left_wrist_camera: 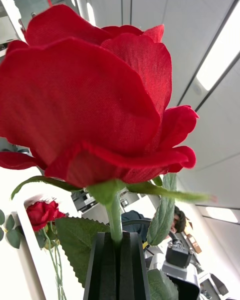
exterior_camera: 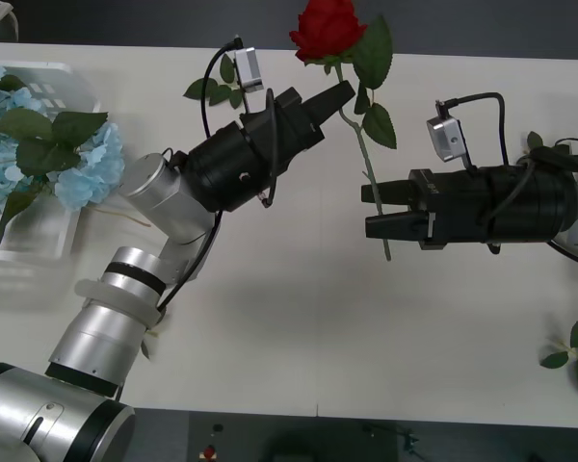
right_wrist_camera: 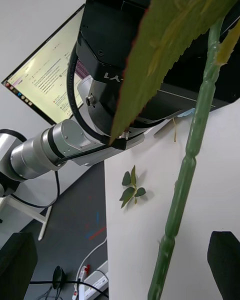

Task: Put the red flowers into the right box and the blue flowers into the left box

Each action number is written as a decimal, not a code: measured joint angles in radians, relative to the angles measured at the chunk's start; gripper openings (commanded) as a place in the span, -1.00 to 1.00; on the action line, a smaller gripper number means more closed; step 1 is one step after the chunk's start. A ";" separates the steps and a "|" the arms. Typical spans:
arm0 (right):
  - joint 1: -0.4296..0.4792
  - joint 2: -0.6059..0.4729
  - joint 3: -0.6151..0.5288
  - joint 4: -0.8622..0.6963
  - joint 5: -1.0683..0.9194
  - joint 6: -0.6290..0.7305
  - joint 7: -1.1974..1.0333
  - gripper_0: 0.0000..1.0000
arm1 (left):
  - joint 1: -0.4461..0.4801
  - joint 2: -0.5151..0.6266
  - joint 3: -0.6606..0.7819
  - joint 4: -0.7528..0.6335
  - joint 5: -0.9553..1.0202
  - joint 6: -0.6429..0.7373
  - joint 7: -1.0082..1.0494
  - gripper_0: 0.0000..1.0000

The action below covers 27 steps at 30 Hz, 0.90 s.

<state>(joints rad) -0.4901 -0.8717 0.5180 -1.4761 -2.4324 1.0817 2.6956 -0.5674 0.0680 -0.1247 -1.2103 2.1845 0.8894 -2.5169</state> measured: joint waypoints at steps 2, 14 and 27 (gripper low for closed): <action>0.000 0.015 0.001 0.000 0.010 -0.014 0.000 1.00 | 0.000 -0.004 0.000 0.000 -0.002 -0.003 0.000 -1.00; 0.000 0.064 0.049 0.000 0.010 -0.064 0.000 -1.00 | 0.000 -0.005 -0.032 -0.016 -0.002 -0.074 0.000 -1.00; 0.000 0.064 0.049 0.000 0.010 -0.064 0.000 -1.00 | 0.000 -0.005 -0.032 -0.016 -0.002 -0.074 0.000 -1.00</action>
<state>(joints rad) -0.4902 -0.8075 0.5671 -1.4761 -2.4224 1.0176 2.6956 -0.5674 0.0628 -0.1569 -1.2261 2.1825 0.8153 -2.5173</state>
